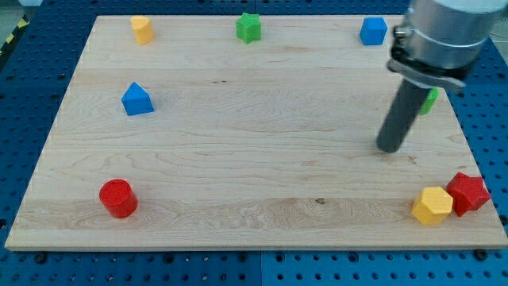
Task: Keep green circle vertically below blue cube
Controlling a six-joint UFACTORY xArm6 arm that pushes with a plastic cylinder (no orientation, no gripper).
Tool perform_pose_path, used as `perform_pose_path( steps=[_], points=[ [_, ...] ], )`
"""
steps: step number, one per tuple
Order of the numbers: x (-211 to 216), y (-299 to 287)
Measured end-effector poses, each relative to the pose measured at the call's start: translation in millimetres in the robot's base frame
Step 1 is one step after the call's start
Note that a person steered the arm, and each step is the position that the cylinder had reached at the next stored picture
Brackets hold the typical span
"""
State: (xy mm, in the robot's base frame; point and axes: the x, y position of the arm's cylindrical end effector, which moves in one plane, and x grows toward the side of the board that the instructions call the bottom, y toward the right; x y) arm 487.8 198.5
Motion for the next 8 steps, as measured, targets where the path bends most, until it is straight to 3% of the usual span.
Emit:
perform_pose_path(
  steps=[2,3,6,7,8],
  points=[
    [-12.2,63.9],
    [-41.8,75.6],
    [-108.4,52.1],
    [-103.0,52.2],
    [-67.1,41.7]
  ],
)
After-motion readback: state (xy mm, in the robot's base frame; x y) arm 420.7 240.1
